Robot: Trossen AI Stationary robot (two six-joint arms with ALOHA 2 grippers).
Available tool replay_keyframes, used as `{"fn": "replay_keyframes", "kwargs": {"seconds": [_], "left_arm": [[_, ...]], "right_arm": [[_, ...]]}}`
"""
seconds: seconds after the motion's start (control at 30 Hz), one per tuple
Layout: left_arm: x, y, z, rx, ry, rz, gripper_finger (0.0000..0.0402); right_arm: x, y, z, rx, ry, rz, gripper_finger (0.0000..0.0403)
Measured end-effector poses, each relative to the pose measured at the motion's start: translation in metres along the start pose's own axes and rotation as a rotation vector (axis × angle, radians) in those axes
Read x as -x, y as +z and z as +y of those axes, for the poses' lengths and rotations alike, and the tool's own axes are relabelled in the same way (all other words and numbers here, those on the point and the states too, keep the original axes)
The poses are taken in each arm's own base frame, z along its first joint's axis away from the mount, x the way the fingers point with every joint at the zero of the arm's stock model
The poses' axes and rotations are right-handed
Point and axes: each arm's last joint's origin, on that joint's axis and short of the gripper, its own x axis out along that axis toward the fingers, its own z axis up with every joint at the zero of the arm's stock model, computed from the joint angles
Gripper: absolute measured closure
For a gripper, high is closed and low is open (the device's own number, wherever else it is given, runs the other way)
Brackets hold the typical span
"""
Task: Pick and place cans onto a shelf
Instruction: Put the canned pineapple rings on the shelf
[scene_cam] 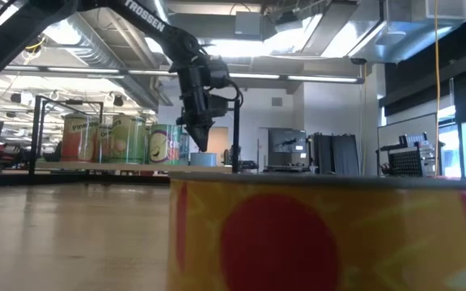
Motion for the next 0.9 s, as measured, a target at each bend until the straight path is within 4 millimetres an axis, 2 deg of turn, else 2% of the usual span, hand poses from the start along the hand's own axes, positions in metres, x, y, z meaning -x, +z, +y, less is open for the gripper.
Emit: {"fn": "replay_keyframes", "kwargs": {"seconds": [0.6,0.67,0.9], "left_arm": [[0.001,0.005,-0.004,-0.06,0.01,-0.051,0.0401],[0.01,0.005,-0.006,-0.051,-0.015,-0.059,0.0401],[0.068,-0.004,-0.027,-0.101,-0.061,-0.061,0.0401]], "right_arm": [[0.0,0.0,0.0,0.0,-0.003,0.0,0.0368],[0.0,0.0,0.0,0.0,-0.004,0.0,0.0368],[0.0,-0.001,-0.002,0.013,-0.051,0.005,0.0368]]}}
